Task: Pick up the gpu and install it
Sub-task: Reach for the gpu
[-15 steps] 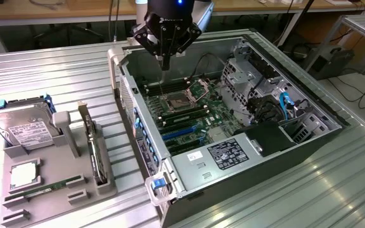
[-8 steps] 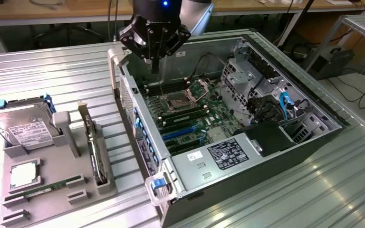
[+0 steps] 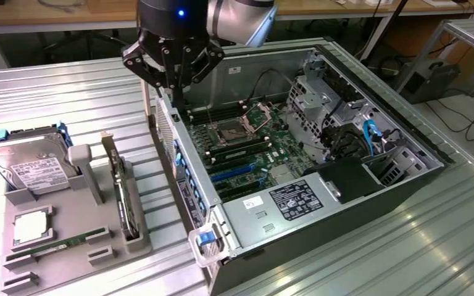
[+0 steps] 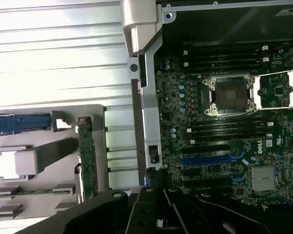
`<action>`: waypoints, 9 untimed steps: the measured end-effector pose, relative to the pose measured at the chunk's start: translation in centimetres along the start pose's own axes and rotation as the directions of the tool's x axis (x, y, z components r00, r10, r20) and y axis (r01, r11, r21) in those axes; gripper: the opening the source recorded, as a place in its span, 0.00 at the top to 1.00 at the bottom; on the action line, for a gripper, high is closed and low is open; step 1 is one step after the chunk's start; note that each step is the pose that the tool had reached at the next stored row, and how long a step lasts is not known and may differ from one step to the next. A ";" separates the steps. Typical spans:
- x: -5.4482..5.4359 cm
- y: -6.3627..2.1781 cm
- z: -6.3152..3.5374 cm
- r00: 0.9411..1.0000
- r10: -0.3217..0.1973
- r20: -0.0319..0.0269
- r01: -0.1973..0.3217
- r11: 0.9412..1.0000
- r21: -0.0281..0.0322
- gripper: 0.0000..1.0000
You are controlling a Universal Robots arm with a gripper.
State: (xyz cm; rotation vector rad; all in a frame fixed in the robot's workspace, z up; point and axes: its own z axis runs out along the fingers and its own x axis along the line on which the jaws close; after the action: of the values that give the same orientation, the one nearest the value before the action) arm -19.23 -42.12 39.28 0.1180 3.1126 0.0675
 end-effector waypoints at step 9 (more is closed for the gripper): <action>3.0 -2.18 0.16 1.000 0.000 0.000 0.000 1.000 0.000 0.89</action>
State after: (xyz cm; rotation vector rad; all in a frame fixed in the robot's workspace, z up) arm -22.41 -44.06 38.95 0.1180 3.1125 0.0676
